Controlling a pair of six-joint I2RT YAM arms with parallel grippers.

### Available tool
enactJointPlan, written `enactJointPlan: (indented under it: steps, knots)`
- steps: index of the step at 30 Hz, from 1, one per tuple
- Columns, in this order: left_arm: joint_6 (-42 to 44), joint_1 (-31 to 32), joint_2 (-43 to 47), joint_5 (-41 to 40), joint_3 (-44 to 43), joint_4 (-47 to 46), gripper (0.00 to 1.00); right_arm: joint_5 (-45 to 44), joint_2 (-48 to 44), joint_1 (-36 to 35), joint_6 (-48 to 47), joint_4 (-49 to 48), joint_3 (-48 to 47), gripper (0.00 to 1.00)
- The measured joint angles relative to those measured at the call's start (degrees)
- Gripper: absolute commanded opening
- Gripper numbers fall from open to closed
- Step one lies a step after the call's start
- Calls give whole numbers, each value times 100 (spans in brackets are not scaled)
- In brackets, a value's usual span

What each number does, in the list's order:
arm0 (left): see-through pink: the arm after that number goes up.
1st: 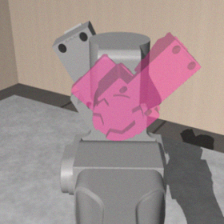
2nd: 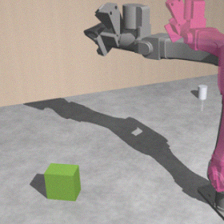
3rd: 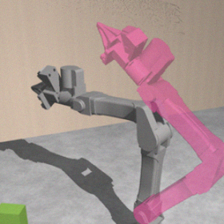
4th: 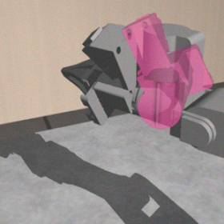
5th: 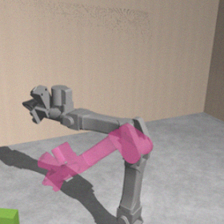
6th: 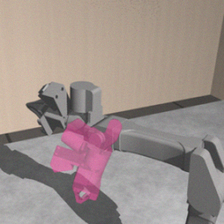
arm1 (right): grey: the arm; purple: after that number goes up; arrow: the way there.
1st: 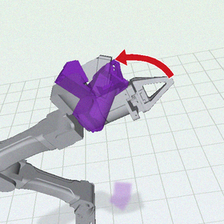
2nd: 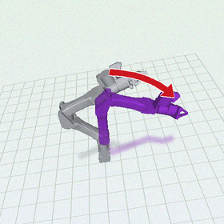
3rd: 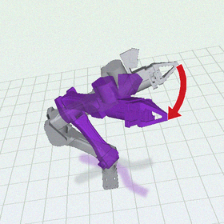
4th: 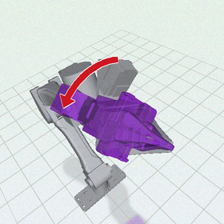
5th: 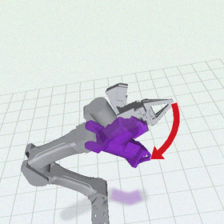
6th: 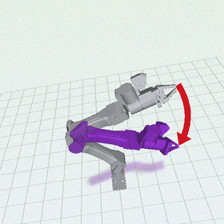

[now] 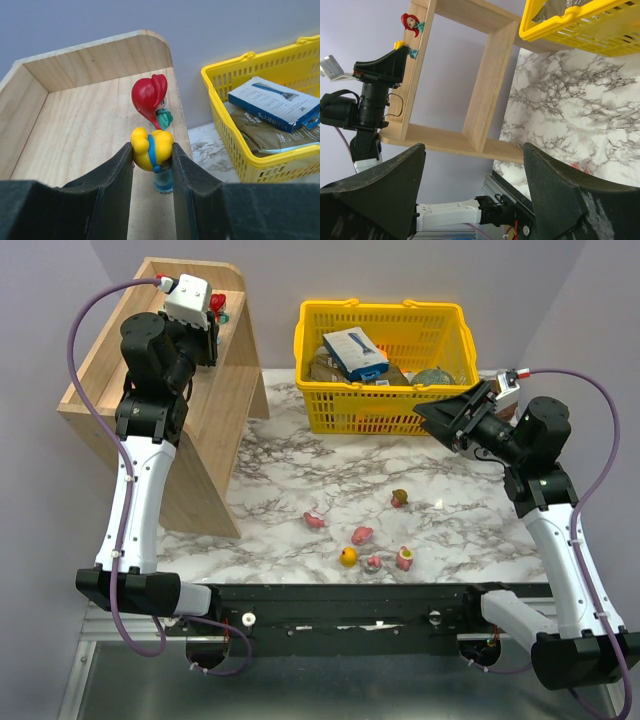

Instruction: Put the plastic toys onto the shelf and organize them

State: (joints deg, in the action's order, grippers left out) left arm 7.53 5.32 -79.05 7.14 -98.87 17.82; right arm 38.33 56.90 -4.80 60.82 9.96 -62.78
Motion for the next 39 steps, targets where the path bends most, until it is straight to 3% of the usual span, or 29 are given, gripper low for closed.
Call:
enactJointPlan:
  steps: [16,39]
  knots:
    - [20,0,-20,28,0,-15,15,-13,107,2,0,0,-105,86]
    - [39,0,-262,131,-293,9,18,-15,199,0,9,0,-177,86]
